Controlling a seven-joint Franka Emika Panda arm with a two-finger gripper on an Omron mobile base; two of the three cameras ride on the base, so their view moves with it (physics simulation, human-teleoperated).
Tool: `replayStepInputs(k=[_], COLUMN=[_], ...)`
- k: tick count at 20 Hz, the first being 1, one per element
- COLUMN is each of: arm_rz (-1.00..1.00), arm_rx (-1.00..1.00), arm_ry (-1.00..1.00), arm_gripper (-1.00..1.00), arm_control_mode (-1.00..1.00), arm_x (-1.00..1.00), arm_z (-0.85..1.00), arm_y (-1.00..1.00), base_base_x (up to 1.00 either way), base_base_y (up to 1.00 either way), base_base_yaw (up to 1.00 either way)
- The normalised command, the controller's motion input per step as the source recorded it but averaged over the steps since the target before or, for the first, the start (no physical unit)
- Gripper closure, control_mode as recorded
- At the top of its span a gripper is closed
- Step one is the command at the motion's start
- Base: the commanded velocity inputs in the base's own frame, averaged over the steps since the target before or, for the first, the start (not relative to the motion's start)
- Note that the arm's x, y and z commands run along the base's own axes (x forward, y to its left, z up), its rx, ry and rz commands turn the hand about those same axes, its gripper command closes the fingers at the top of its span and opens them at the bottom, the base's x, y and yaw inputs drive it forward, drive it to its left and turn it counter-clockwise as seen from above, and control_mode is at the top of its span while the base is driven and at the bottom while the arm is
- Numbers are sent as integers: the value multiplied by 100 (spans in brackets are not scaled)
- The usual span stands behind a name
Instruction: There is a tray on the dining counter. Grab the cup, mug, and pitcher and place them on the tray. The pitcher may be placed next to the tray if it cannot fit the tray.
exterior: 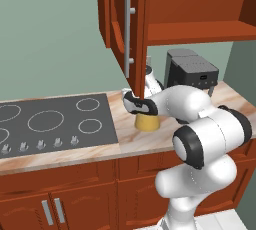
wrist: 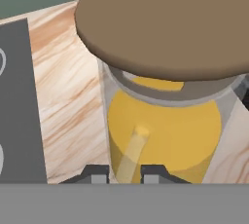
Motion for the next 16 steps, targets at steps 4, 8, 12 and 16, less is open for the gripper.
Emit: replayStepInputs(k=[4,8,12,16], arm_rz=[0,0,0,4], arm_rx=[0,0,1,4], arm_ry=[0,0,0,0], arm_gripper=[100,100,100,100], arm_control_mode=[-100,-100,-100,-100], arm_x=[0,0,0,0], arm_z=[0,0,4,16], arm_y=[0,0,-10,-46], base_base_x=[0,0,0,0], base_base_y=[0,0,0,0], base_base_yaw=[0,0,0,0])
